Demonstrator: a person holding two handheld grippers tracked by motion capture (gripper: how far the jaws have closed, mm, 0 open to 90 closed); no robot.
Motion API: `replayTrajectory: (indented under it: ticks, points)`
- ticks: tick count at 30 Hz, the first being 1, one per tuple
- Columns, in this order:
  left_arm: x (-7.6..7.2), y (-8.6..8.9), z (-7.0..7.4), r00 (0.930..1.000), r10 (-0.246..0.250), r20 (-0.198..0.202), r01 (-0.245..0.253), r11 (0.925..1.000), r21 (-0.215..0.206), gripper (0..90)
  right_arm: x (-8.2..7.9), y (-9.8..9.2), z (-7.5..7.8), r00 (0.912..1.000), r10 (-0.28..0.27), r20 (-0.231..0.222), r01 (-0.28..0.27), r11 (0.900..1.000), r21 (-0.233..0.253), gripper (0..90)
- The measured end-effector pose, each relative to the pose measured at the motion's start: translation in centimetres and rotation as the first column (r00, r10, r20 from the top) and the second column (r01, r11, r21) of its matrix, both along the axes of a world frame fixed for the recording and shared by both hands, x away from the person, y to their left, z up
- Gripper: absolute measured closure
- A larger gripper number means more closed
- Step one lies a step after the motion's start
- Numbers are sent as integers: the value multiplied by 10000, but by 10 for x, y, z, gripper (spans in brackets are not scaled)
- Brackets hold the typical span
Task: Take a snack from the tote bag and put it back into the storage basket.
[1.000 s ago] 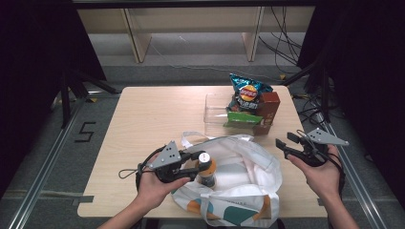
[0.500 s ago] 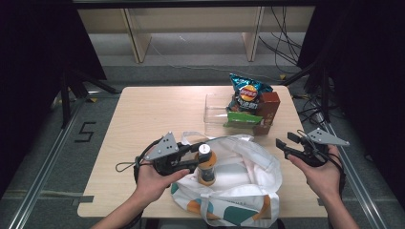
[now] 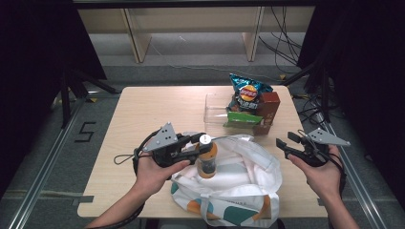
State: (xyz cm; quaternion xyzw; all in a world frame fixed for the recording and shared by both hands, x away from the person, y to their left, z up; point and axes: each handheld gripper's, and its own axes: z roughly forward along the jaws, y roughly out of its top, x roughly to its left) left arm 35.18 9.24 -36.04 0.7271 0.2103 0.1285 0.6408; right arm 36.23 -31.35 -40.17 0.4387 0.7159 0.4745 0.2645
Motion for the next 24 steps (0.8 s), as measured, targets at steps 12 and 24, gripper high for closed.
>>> replayTrajectory:
  ticks: [12,24]
  points:
    - [8,-1,14,9999,100,141,-96,9996,-262,591,-1,0,0,9998,-143,-122,145,9998,125,454]
    - [12,-2,25,9994,196,275,-182,9986,-505,591,0,-1,-1,10000,-79,-32,79,10000,17,453]
